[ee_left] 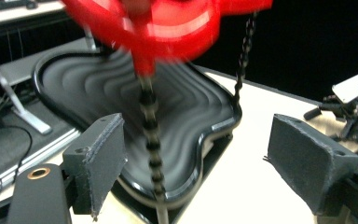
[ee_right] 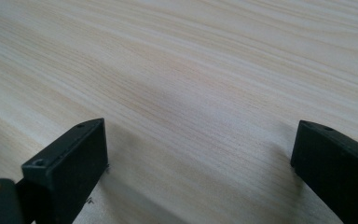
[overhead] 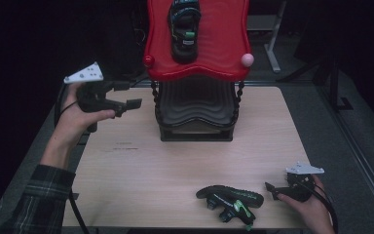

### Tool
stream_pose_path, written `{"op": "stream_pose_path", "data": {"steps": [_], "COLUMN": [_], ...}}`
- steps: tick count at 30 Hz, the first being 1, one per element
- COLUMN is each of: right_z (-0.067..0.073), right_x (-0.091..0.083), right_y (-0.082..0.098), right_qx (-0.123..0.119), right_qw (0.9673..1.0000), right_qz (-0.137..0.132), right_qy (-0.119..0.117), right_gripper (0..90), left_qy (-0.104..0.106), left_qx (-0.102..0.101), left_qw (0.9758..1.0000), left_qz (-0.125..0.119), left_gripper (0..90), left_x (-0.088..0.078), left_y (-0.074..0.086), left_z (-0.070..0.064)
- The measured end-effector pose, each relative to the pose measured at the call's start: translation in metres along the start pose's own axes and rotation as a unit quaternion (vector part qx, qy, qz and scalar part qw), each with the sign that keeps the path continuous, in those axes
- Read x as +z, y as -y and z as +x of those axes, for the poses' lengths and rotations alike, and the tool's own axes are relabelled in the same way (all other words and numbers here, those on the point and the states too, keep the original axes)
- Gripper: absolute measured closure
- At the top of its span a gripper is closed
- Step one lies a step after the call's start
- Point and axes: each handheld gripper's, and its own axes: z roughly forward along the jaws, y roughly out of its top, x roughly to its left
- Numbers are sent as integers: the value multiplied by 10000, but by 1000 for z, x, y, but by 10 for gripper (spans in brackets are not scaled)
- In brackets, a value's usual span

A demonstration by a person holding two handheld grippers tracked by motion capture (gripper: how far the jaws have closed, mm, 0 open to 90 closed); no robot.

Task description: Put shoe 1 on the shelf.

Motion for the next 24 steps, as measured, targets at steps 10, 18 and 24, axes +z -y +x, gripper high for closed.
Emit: {"op": "stream_pose_path", "data": {"steps": [10,18,24], "right_z": [0,0,0], "right_x": [0,0,0], "right_y": [0,0,0], "right_qx": [-16,-13,-13], "right_qw": [10000,10000,10000], "right_qz": [2,2,3], "right_qy": [3,2,0], "right_gripper": [31,31,31], "left_qy": [-189,-369,-564], "left_qx": [-124,-284,-223], "left_qw": [9991,9967,9911], "left_qz": [357,662,1187], "left_gripper": [181,181,181], "left_x": [3,10,13], "left_y": [59,111,141], "left_z": [-21,-39,-50]}}
